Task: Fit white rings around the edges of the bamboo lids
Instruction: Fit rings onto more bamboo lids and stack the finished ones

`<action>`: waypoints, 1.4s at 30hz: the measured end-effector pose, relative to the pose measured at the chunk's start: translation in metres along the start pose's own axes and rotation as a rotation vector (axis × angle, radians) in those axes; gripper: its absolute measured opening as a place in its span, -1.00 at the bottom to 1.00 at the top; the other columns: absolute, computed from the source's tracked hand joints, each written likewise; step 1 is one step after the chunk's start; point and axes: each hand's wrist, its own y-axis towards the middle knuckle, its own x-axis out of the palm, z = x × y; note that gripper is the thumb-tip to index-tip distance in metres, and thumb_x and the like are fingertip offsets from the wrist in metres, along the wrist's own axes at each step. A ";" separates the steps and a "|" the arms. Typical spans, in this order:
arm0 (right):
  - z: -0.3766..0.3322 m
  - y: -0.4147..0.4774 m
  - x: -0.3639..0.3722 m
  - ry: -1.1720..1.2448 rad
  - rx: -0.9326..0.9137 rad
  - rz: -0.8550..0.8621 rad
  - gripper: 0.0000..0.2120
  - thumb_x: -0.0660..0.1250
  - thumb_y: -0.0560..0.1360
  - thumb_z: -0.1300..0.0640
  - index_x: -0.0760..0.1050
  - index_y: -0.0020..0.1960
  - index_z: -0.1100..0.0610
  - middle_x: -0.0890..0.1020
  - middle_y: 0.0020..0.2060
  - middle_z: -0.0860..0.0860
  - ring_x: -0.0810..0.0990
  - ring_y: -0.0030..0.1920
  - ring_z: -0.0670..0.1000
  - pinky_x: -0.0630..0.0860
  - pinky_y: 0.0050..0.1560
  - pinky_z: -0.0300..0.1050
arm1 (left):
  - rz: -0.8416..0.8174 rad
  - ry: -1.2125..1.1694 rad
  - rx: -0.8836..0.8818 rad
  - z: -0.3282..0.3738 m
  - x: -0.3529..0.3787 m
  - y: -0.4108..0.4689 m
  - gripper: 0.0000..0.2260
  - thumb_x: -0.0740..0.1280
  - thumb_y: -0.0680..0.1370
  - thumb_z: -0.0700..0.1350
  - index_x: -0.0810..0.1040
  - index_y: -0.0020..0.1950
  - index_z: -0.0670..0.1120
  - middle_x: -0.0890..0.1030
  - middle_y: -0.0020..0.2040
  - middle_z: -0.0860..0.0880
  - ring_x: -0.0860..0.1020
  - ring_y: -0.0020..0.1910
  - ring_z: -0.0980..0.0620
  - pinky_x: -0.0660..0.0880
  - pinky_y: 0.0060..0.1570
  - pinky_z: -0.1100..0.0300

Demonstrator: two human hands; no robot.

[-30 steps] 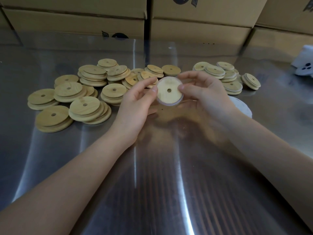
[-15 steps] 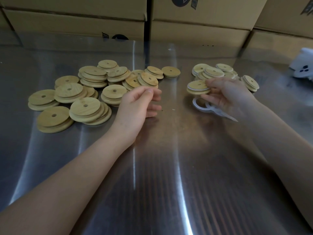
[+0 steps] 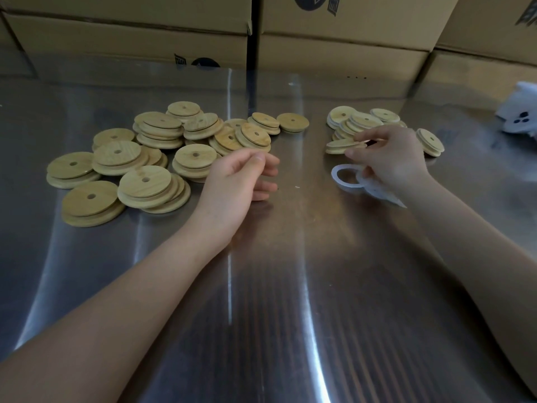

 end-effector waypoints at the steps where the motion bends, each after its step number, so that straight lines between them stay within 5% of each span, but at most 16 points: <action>1: 0.001 0.001 0.001 -0.084 -0.054 0.028 -0.75 0.54 0.38 0.03 0.63 0.03 0.03 0.68 -0.22 0.07 0.65 -0.22 0.06 0.58 -0.11 -0.06 | -0.001 0.013 0.005 0.000 0.001 0.000 -0.73 0.17 0.66 -0.17 0.63 -0.08 -0.02 0.65 -0.12 -0.01 0.65 -0.22 0.08 0.58 -0.11 0.16; 4: 0.004 0.003 0.007 -0.282 -0.142 0.081 -0.70 0.50 0.40 -0.04 0.63 0.09 0.03 0.67 -0.07 0.02 0.60 0.04 0.07 0.52 0.10 0.05 | -0.005 0.075 0.034 0.001 0.003 -0.002 -0.73 0.17 0.66 -0.19 0.62 -0.10 0.00 0.64 -0.13 0.02 0.64 -0.23 0.12 0.59 -0.09 0.16; 9: 0.010 0.006 0.016 -0.382 -0.158 0.106 -0.73 0.46 0.45 -0.02 0.61 0.11 0.02 0.67 -0.04 0.05 0.56 0.11 0.14 0.51 0.04 0.05 | -0.012 0.251 0.138 0.001 0.002 -0.005 -0.77 0.22 0.64 -0.18 0.62 -0.08 0.05 0.66 -0.12 0.03 0.64 -0.13 0.08 0.59 0.01 0.04; 14: 0.011 0.006 0.020 -0.466 -0.155 0.113 -0.78 0.40 0.48 0.02 0.60 0.11 0.01 0.65 0.02 0.06 0.53 0.12 0.18 0.36 -0.09 -0.06 | 0.090 0.585 0.304 0.003 -0.008 -0.001 -0.84 0.28 0.59 -0.19 0.65 0.01 -0.01 0.58 -0.17 0.20 0.51 -0.20 0.29 0.35 -0.19 0.49; 19: 0.009 0.004 0.016 -0.453 -0.190 0.108 -0.73 0.30 0.49 0.10 0.58 0.17 0.01 0.65 0.00 0.03 0.54 0.10 0.16 0.35 -0.12 -0.08 | 0.288 0.945 0.358 0.009 -0.025 0.006 -0.80 0.32 0.54 -0.20 0.61 0.14 -0.06 0.60 0.10 -0.06 0.52 0.12 -0.09 0.44 0.14 0.01; 26: 0.001 -0.004 0.012 -0.506 -0.245 0.015 -0.78 0.32 0.43 0.12 0.63 0.04 -0.02 0.66 -0.04 0.05 0.55 0.05 0.17 0.38 -0.12 -0.10 | 0.331 1.371 -0.034 0.009 -0.038 0.011 -0.50 0.26 0.54 0.20 0.40 0.38 -0.06 0.49 0.30 -0.22 0.36 0.32 -0.30 0.25 0.24 -0.18; 36: -0.002 -0.005 0.013 -0.563 -0.275 -0.045 -0.75 0.33 0.45 0.19 0.64 0.04 -0.06 0.67 -0.01 -0.01 0.56 0.09 0.11 0.25 -0.14 -0.17 | 0.336 1.366 0.001 0.006 -0.040 0.014 -0.47 0.32 0.50 0.25 0.42 0.34 -0.03 0.51 0.23 -0.20 0.44 0.25 -0.29 0.25 0.21 -0.16; 42: -0.004 -0.006 0.011 -0.505 -0.338 -0.113 -0.75 0.30 0.51 0.27 0.65 0.11 0.08 0.67 0.04 0.05 0.56 0.12 0.15 0.37 -0.04 -0.14 | 0.310 1.210 0.177 0.007 -0.034 0.011 -0.38 0.53 0.40 0.03 0.41 0.38 -0.09 0.35 0.27 -0.15 0.43 0.22 -0.20 0.26 0.29 -0.17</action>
